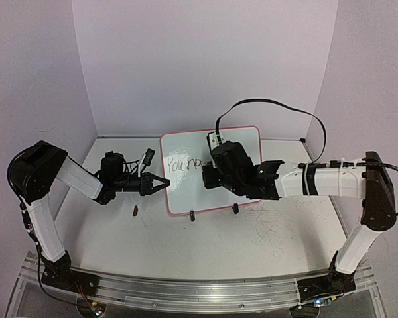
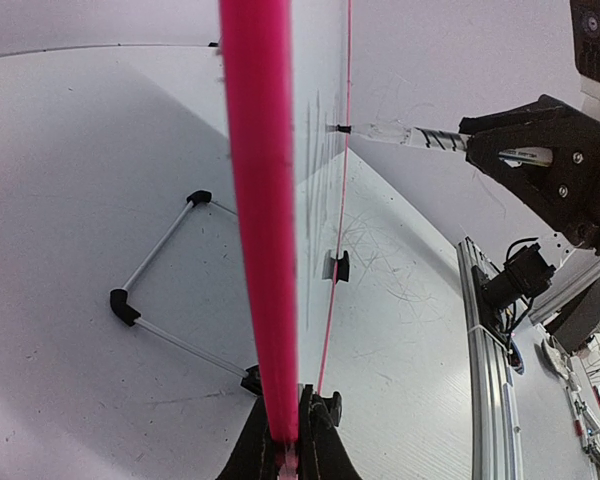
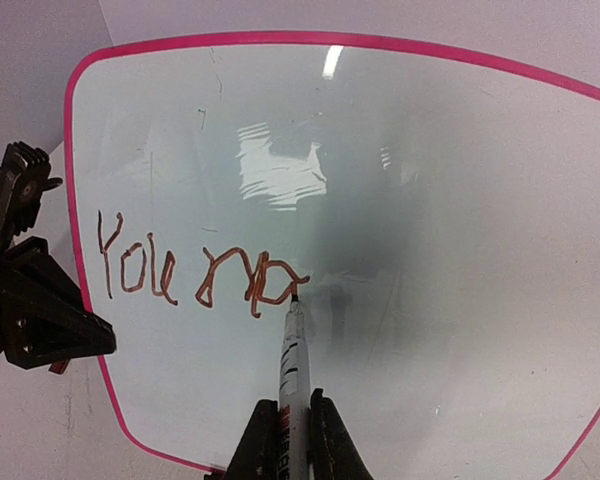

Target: Write a sentence on the whiteboard

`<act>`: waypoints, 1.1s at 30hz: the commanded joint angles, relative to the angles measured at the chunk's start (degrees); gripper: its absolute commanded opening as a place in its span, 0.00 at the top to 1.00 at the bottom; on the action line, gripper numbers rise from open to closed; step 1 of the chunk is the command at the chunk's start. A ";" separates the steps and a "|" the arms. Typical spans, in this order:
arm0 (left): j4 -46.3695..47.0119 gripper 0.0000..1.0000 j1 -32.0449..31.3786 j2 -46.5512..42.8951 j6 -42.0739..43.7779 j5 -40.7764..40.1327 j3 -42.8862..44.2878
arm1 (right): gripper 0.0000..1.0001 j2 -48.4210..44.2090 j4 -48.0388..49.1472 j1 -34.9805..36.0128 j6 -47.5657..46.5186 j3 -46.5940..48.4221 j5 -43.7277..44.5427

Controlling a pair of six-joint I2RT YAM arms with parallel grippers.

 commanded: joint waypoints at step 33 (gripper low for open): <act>-2.34 1.00 -0.28 -0.71 3.13 -3.04 1.33 | 1.00 -1.51 4.30 -3.43 -2.20 2.91 -1.88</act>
